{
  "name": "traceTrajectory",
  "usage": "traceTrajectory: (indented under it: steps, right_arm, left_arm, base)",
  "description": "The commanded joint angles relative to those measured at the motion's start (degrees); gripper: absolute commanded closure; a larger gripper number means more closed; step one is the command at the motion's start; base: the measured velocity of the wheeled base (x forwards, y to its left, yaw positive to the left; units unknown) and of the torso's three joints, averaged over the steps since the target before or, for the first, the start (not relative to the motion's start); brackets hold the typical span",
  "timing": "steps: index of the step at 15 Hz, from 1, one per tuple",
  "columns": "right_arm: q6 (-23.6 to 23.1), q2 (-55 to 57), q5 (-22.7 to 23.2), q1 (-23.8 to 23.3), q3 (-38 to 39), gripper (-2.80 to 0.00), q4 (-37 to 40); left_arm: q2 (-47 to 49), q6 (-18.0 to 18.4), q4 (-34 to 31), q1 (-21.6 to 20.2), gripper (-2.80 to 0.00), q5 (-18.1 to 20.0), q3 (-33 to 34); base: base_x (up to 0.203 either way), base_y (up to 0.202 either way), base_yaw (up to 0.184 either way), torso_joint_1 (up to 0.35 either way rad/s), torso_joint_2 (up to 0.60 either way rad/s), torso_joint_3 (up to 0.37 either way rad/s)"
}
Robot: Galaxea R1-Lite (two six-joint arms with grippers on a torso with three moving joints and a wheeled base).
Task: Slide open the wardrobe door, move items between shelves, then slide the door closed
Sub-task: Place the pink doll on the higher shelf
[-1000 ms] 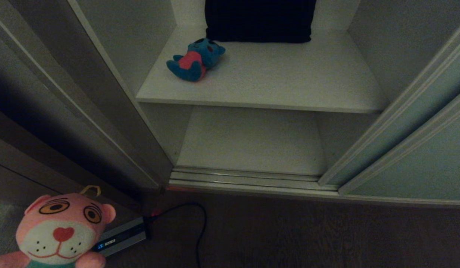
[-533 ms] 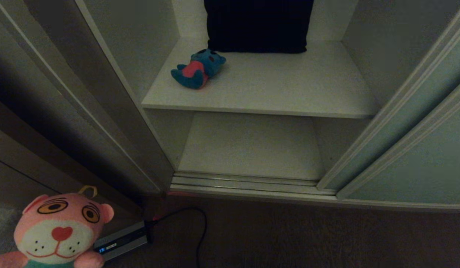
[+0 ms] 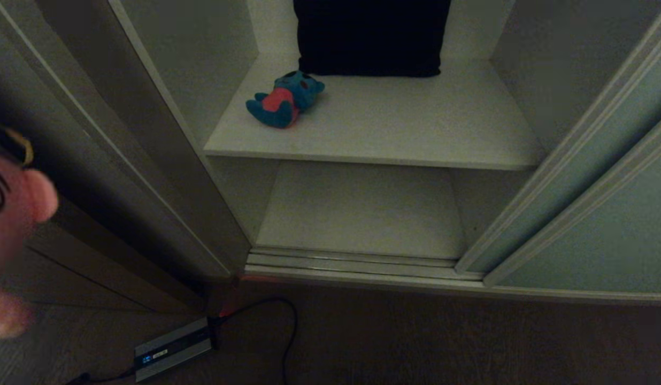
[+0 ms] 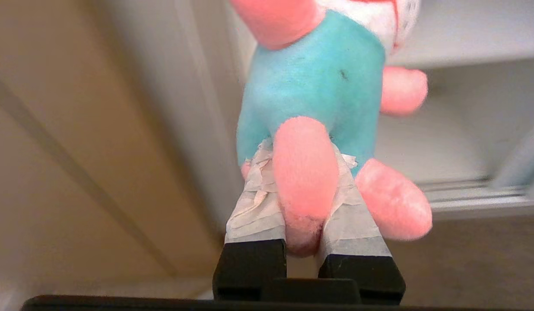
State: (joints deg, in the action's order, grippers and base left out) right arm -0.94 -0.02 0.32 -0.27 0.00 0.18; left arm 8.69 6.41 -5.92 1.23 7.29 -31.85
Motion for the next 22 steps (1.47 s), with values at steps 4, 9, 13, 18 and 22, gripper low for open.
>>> traceTrajectory:
  steps: [4,9,13,18,22]
  right_arm:
    - [0.0,-0.1,0.0,0.0,0.2,0.00,-0.1]
    - [0.0,-0.1,0.0,0.0,0.2,0.00,0.0]
    - [0.0,0.0,0.0,0.0,0.2,0.00,0.0]
    - [0.0,-0.1,0.0,0.0,0.2,0.00,0.0]
    - [0.0,0.0,0.0,0.0,0.2,0.00,0.0]
  left_arm:
    - [28.9,-0.1,-1.5,0.2,0.00,15.8,-22.2]
    - [51.3,-2.6,-2.5,6.0,0.00,23.9,-35.7]
    - [72.0,-6.4,-1.9,11.1,0.00,24.3,-48.8]
    - [92.0,-10.5,12.2,13.6,0.00,18.3,-57.4]
    - [103.1,-12.2,18.3,16.0,0.00,12.7,-64.4]
  base:
    - [0.000,0.000,0.000,0.000,0.00,0.000]
    - [0.000,0.000,0.000,0.000,0.00,0.000]
    - [0.000,0.000,0.000,0.000,0.00,0.000]
    - [0.000,0.000,0.000,0.000,0.00,0.000]
    - [0.000,0.000,0.000,0.000,0.00,0.000]
